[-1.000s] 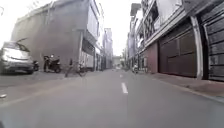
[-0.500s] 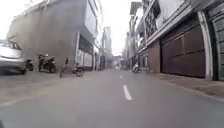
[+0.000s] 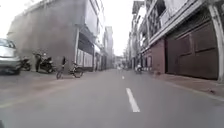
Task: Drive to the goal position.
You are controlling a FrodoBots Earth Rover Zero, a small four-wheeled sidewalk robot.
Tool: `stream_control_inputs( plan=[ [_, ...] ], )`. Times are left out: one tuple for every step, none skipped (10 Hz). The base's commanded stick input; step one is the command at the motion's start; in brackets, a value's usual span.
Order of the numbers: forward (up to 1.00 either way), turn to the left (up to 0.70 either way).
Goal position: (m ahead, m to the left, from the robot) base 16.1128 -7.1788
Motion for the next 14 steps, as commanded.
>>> stream_control_inputs(
  plan=[
    [1.0,-0.02],
    [1.0,-0.34],
    [1.0,-0.34],
    [1.0,-0.34],
    [1.0,-0.34],
    [1.0,0.06],
    [1.0,0.06],
    [1.0,0.06],
    [1.0,0.06],
    [1.0,0.06],
    [1.0,0.06],
    [1.0,0.06],
    [1.0,0.06],
    [1.0,0.06]
  ],
)
